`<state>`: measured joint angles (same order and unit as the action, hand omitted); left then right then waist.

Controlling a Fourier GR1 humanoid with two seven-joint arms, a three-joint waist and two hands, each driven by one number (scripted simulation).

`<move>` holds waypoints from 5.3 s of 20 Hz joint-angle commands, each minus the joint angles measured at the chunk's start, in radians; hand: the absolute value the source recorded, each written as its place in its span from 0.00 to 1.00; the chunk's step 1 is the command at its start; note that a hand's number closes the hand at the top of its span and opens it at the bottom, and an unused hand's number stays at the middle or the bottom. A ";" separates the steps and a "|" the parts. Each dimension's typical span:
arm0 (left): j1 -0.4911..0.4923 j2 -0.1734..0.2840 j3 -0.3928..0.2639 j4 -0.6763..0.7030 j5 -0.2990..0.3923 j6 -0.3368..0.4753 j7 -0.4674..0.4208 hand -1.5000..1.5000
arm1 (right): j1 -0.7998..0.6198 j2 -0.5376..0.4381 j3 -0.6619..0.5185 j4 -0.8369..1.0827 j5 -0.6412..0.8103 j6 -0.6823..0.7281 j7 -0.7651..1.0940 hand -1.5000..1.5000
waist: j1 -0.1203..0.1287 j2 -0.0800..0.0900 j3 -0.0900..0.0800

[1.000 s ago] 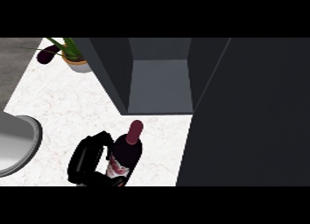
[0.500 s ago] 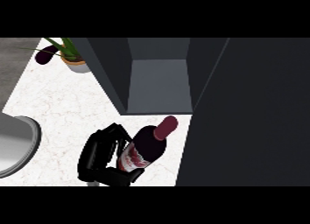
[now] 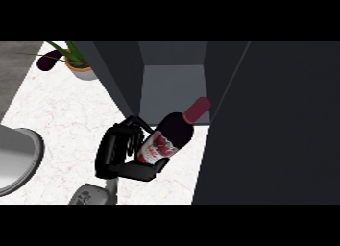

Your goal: Pick up the wine, place it into the cabinet and close the cabinet

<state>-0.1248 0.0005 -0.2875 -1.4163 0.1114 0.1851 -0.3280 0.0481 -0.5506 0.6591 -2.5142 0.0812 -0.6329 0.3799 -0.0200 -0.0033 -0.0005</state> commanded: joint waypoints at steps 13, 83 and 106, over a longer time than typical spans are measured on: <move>-0.350 -0.001 0.026 0.344 0.047 0.070 0.025 1.00 | 0.133 -0.033 0.007 -0.195 -0.036 0.029 -0.028 0.00 | -0.014 0.003 0.000; -1.064 0.081 0.208 1.270 0.366 0.094 -0.306 1.00 | 0.301 -0.067 0.003 -0.144 -0.142 0.165 -0.330 0.00 | -0.097 0.033 -0.002; -1.017 0.000 0.182 1.133 0.419 -0.069 -0.240 0.00 | 0.357 -0.112 -0.077 -0.223 -0.158 0.145 -0.260 0.00 | -0.015 -0.009 0.000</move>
<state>-1.1770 0.0048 -0.0730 -0.2320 0.5059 0.1257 -0.5957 0.3444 -0.6257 0.6021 -2.5157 -0.0186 -0.4890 0.0236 -0.0390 -0.0033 -0.0007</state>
